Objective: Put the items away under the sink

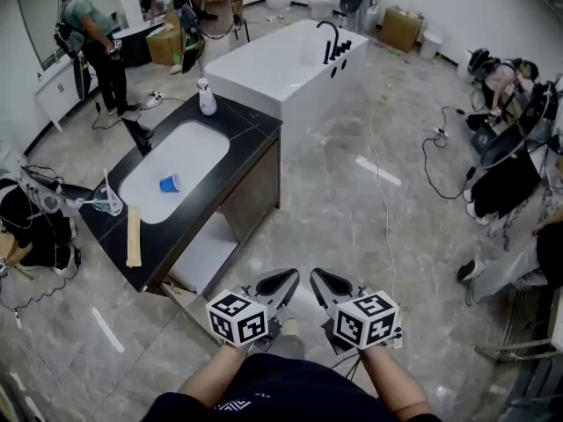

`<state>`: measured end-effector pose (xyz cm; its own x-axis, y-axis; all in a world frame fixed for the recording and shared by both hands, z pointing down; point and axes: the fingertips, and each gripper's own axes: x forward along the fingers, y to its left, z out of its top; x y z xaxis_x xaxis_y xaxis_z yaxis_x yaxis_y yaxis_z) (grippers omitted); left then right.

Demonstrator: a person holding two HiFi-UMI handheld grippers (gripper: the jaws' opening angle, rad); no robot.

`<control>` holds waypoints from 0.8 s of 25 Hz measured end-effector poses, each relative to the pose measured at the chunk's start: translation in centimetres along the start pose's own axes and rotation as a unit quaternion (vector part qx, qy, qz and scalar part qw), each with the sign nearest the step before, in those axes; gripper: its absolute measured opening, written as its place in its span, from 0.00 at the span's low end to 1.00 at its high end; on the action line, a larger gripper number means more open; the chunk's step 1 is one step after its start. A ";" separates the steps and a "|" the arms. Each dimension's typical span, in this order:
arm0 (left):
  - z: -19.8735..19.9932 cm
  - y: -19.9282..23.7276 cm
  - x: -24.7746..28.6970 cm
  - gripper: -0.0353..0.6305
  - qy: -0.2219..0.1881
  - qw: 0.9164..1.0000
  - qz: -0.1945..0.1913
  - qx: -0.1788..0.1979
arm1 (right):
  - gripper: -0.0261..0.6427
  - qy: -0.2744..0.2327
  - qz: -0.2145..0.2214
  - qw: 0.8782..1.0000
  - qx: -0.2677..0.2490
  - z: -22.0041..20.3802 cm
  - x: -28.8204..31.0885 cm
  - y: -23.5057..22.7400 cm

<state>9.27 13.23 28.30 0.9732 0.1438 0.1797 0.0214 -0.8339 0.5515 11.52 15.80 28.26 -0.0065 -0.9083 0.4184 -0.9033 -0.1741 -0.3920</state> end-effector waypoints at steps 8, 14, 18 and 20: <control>2.2 3.2 1.9 0.07 -0.016 1.000 0.021 -0.004 | 0.09 0.016 0.013 1.000 -0.010 2.2 3.3 -2.3; 4.1 6.6 2.4 0.07 -0.032 0.998 0.044 -0.007 | 0.09 0.031 0.032 0.999 -0.030 4.0 6.6 -2.8; 5.2 8.3 2.4 0.07 -0.049 0.997 0.062 -0.011 | 0.09 0.032 0.049 0.997 -0.040 5.3 8.9 -3.0; 5.9 8.9 2.3 0.07 -0.056 0.996 0.072 -0.007 | 0.09 0.031 0.057 0.997 -0.043 6.0 9.8 -3.0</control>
<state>13.03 2.99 28.88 0.9853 -0.0375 0.1667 -0.1228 -0.8336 0.5385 16.76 5.13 28.69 -0.1364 -0.8943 0.4261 -0.9287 -0.0342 -0.3692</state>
